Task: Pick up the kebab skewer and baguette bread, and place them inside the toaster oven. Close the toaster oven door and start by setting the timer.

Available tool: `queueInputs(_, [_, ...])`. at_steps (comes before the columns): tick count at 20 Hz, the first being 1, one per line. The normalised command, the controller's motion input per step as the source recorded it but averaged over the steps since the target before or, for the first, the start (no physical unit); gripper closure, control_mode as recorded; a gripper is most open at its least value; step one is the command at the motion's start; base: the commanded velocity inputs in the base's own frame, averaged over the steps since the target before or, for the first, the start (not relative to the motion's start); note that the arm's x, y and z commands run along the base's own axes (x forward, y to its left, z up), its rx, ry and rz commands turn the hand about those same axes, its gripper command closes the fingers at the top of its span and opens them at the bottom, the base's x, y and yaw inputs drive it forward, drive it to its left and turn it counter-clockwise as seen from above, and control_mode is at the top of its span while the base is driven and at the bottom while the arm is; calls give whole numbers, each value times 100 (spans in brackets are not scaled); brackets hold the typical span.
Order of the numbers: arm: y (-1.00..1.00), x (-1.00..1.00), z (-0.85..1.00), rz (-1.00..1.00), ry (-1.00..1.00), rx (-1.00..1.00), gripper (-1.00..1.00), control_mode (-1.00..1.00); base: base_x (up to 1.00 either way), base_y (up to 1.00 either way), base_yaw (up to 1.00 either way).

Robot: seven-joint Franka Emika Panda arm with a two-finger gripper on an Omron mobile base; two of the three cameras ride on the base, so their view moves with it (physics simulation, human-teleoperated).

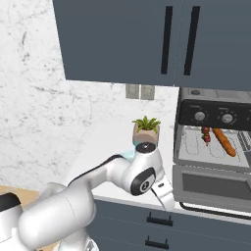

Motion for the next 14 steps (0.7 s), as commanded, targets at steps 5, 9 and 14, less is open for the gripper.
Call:
queueInputs(5, [0,27,-17,0,-1,3,-100,-100,0,0,0])
queueInputs(9, [-1,23,-4,0,0,0,-100,-100,0,0,0])
queueInputs(14, [-9,22,-12,-2,0,0,-100,-100,0,0,0])
